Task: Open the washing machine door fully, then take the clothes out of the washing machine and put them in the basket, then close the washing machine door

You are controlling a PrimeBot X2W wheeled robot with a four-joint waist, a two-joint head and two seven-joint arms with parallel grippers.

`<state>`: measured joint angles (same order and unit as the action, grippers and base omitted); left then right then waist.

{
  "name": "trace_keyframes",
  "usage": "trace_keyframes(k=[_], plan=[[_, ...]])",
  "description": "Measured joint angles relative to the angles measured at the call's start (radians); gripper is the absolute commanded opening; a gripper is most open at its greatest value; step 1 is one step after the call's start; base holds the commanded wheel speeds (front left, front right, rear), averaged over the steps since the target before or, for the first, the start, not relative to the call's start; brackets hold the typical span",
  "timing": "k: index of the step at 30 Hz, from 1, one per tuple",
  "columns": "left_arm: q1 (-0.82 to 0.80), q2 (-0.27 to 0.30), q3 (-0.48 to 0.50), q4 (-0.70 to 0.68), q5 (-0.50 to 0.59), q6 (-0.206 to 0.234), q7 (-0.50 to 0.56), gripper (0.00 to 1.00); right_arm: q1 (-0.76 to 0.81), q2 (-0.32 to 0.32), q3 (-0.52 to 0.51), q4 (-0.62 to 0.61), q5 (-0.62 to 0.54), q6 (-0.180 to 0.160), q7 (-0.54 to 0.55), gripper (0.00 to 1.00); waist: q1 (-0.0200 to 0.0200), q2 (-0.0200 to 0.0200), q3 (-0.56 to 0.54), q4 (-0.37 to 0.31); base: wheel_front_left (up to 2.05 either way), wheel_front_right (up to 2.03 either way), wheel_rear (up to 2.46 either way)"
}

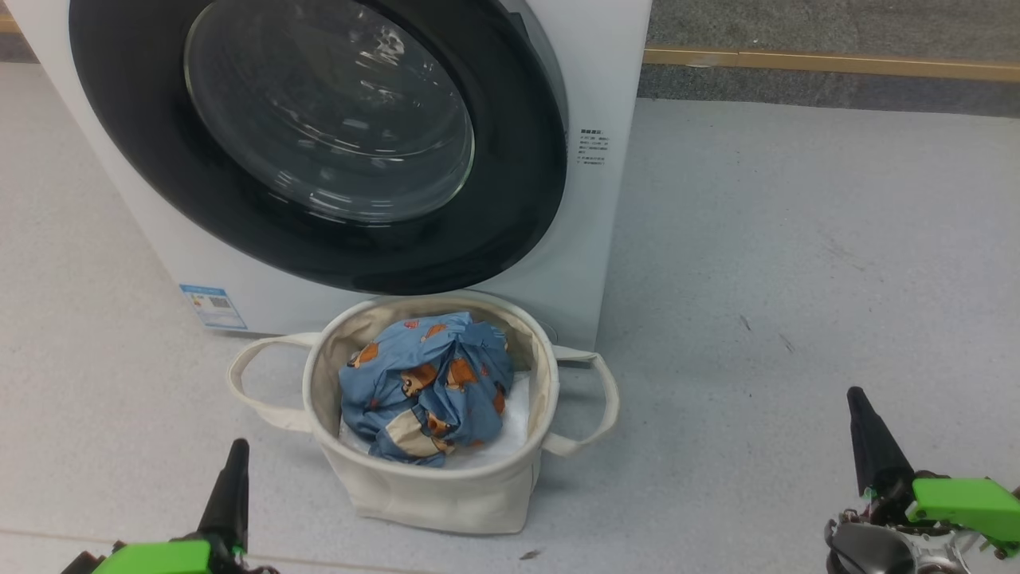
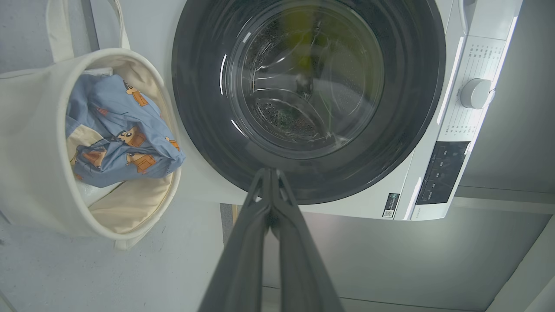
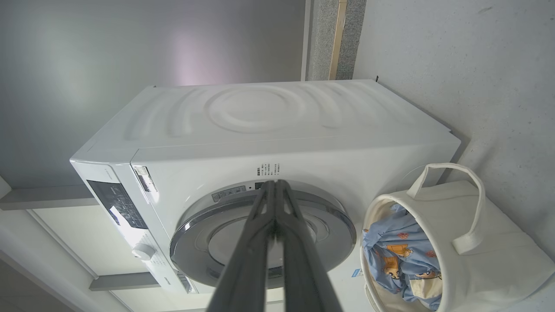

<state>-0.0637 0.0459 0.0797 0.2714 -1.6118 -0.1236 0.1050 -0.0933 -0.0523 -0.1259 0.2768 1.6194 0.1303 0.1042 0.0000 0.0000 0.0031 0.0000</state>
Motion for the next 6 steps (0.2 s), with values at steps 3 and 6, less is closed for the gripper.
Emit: trace_keyframes(k=[3, 6], plan=[[0.0, 0.0, 0.0, 0.0, 0.0, 0.0, 0.0, 0.0, 0.0, 0.0, 0.0, 0.0, 0.0, 0.0, 0.0, 0.0, 0.0, 0.0, 0.0, 0.0, 0.0, 0.0, 0.0], [0.0, 0.0, 0.0, 0.0, 0.0, 0.0, 0.0, 0.0, 0.0, 0.0, 0.0, 0.0, 0.0, 0.0, 0.0, 0.0, 0.0, 0.0, 0.0, 0.0, 0.0, 0.0, 0.0]])
